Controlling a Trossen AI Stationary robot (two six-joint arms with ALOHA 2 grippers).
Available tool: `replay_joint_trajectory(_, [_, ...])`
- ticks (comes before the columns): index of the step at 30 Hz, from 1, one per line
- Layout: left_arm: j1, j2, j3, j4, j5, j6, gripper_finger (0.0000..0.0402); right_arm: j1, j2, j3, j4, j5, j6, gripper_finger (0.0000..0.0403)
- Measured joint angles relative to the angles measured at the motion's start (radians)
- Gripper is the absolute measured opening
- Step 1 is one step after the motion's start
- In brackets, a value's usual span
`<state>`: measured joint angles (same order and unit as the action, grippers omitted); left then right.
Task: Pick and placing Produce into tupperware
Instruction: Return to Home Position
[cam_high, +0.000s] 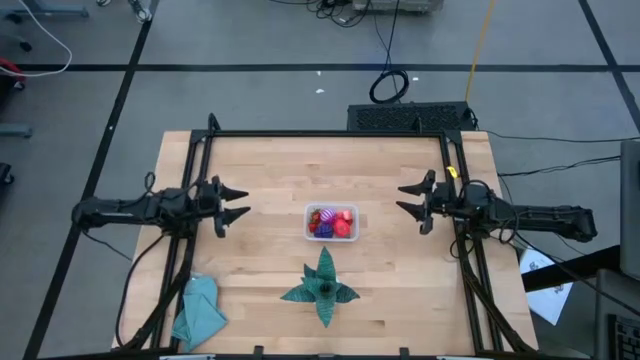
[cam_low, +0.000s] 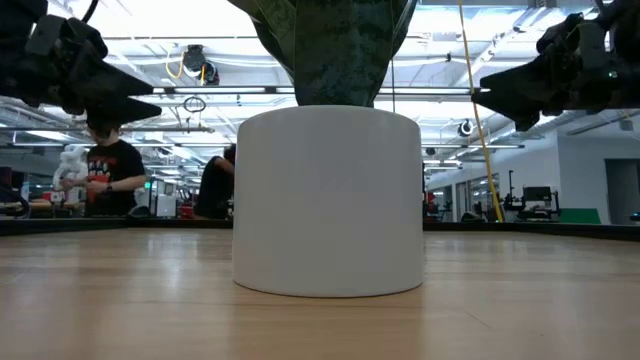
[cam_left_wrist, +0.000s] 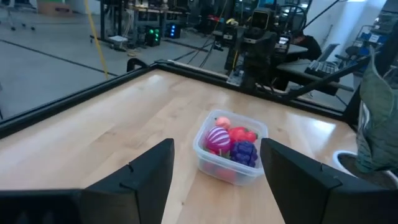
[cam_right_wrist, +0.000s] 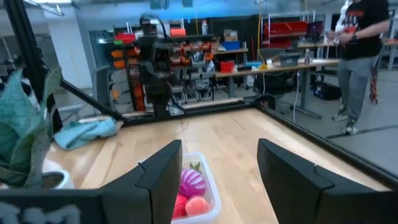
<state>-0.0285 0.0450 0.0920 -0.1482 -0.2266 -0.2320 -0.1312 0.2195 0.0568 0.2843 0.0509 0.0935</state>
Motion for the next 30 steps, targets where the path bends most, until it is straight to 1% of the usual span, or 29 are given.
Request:
replay_joint_trajectory(3, [-0.055,0.005,-0.038,0.081,-0.06,0.003,0.0244,-0.003,-0.001,0.002,-0.011,0.0,0.002,0.0201])
replay_joint_trajectory(5, [-0.081,0.02,-0.044,0.107,-0.079,0.024,0.0244,-0.008,-0.002,0.012,-0.063,-0.002,0.0,0.0201])
replay_joint_trajectory(8, [-0.103,0.019,-0.041,0.086,-0.131,0.02,0.0244,-0.013,-0.01,0.061,-0.153,-0.018,-0.008,0.0201])
replay_joint_trajectory(11, [-0.118,0.019,-0.04,0.085,-0.193,0.02,0.0244,-0.013,-0.03,0.076,-0.168,-0.043,-0.015,0.0201])
replay_joint_trajectory(15, [-0.136,0.019,-0.04,0.086,-0.217,0.025,0.0244,-0.013,-0.095,0.076,-0.188,-0.056,-0.026,0.0201])
replay_joint_trajectory(20, [-0.167,0.019,-0.04,0.087,-0.252,0.03,0.0244,-0.012,-0.219,0.077,-0.281,-0.056,-0.024,0.0201])
replay_joint_trajectory(27, [-0.248,0.019,-0.044,0.103,-0.303,0.06,0.0244,-0.012,-0.219,0.08,-0.29,-0.056,-0.027,0.0201])
replay_joint_trajectory(30, [-0.283,0.019,-0.051,0.128,-0.356,0.098,0.0244,-0.012,-0.218,0.08,-0.268,-0.056,-0.042,0.0201])
